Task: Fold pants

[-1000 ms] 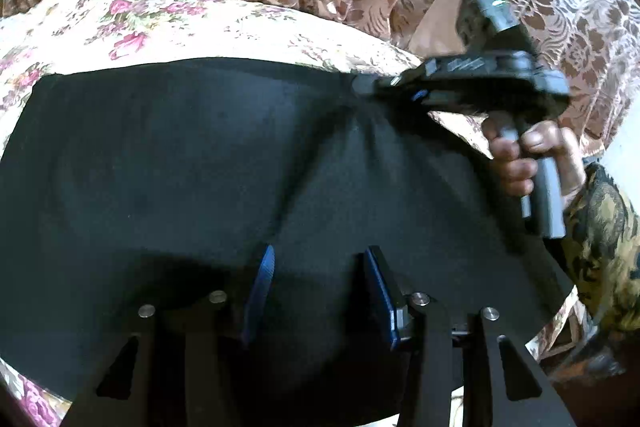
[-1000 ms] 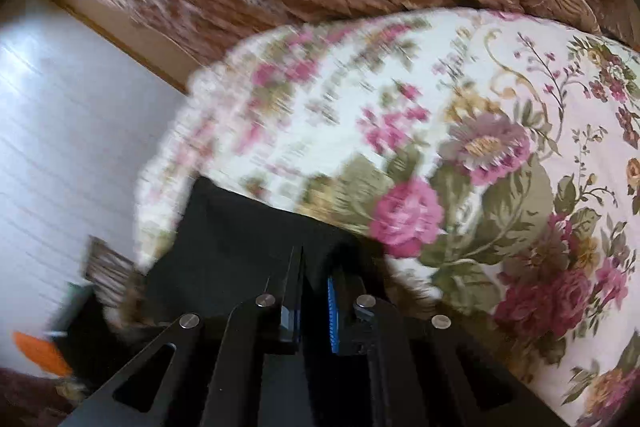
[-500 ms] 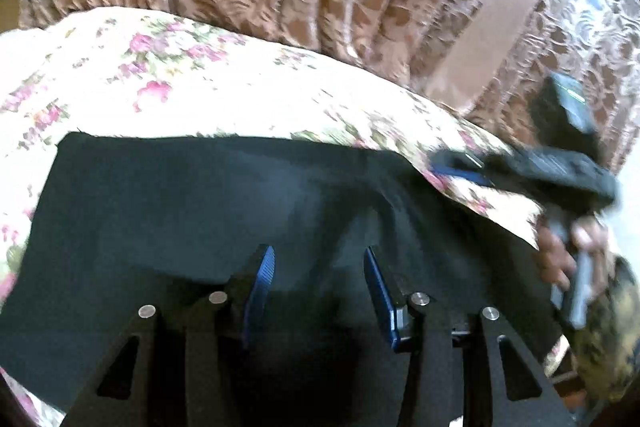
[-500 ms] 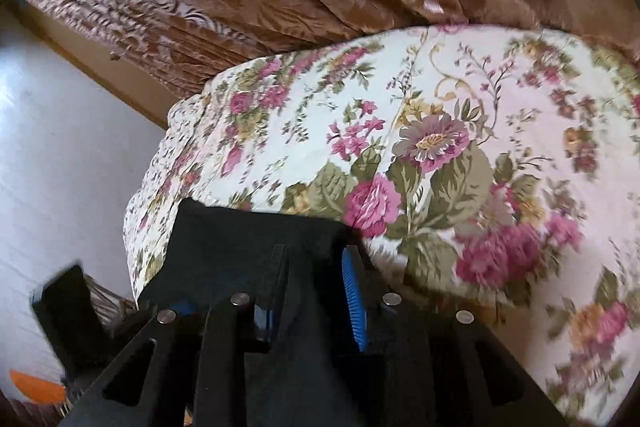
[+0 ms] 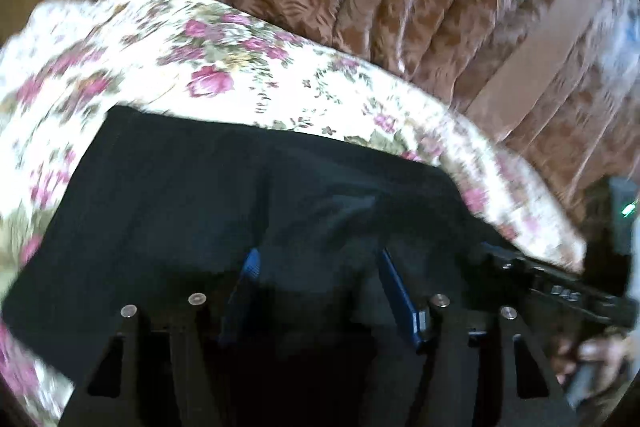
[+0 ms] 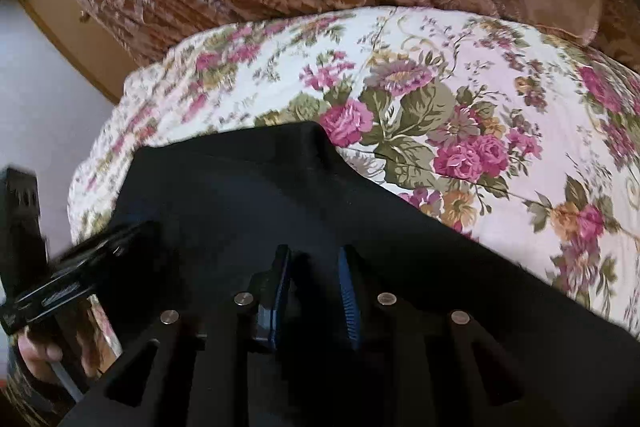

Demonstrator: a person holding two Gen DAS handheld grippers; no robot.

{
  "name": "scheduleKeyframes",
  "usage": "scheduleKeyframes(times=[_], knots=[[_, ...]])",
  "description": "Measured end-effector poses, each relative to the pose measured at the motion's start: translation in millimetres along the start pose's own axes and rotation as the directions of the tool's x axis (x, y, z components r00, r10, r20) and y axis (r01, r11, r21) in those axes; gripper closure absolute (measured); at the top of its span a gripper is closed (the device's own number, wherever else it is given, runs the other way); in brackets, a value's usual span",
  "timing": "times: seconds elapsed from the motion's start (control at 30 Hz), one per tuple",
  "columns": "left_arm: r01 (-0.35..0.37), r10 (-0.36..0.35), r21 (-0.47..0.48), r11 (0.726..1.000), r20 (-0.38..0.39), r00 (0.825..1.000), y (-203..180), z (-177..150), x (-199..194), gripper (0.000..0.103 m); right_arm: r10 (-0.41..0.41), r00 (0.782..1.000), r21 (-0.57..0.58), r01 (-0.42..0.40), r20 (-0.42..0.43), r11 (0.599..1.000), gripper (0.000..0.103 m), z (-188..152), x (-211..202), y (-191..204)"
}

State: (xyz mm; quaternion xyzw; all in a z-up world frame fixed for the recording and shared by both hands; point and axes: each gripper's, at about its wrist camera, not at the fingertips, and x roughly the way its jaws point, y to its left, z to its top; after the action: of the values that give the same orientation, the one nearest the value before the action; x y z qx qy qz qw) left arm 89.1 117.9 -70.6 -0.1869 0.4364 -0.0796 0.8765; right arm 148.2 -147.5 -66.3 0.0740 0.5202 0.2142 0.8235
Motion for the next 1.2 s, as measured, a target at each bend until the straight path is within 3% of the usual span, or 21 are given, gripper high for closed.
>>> scheduleKeyframes(times=[0.13, 0.23, 0.3, 0.33, 0.43, 0.6, 0.7, 0.97, 1.03, 1.13, 1.2], knots=[[0.062, -0.051, -0.18, 0.982, 0.065, 0.997, 49, -21, -54, 0.042, 0.048, 0.998, -0.024, -0.047, 0.046, 0.999, 0.076, -17, -20, 18], [0.096, -0.06, -0.34, 0.935, 0.115, 0.992, 101, -37, -90, 0.044, 0.076, 0.996, -0.061, -0.073, 0.045, 0.996, 0.076, -39, -30, 37], [0.075, -0.022, -0.404, 0.912, 0.134, 0.991, 131, -46, -109, 0.045, 0.088, 0.996, -0.075, -0.086, 0.034, 0.994, 0.076, -51, -34, 45], [0.063, -0.004, -0.426, 0.902, 0.138, 0.99, 142, -50, -115, 0.046, 0.092, 0.995, -0.077, -0.089, 0.029, 0.993, 0.076, -57, -34, 49], [0.119, -0.045, -0.539, 0.834, 0.149, 0.988, 176, -59, -120, 0.051, 0.113, 0.994, -0.072, -0.112, 0.011, 0.991, 0.076, -73, -32, 59], [0.171, -0.088, -0.611, 0.773, 0.164, 0.983, 189, -61, -112, 0.052, 0.116, 0.993, -0.093, -0.117, -0.011, 0.989, 0.076, -94, -32, 73], [0.197, -0.106, -0.6, 0.775, 0.184, 0.977, 181, -55, -111, 0.068, 0.099, 0.995, -0.105, -0.102, -0.031, 0.989, 0.076, -100, -30, 78], [0.232, -0.155, -0.599, 0.767, 0.178, 0.972, 172, -40, -101, 0.065, 0.095, 0.994, -0.09, -0.1, -0.057, 0.991, 0.075, -107, -22, 79], [0.205, -0.142, -0.604, 0.77, 0.151, 0.978, 171, -35, -97, 0.059, 0.096, 0.994, -0.087, -0.1, -0.054, 0.991, 0.075, -108, -22, 80], [0.155, -0.124, -0.614, 0.774, 0.093, 0.988, 167, -33, -90, 0.059, 0.106, 0.993, -0.068, -0.11, -0.053, 0.992, 0.075, -109, -20, 76], [0.158, -0.132, -0.625, 0.764, 0.088, 0.987, 164, -35, -93, 0.059, 0.114, 0.992, -0.056, -0.117, -0.053, 0.992, 0.075, -108, -20, 74]])
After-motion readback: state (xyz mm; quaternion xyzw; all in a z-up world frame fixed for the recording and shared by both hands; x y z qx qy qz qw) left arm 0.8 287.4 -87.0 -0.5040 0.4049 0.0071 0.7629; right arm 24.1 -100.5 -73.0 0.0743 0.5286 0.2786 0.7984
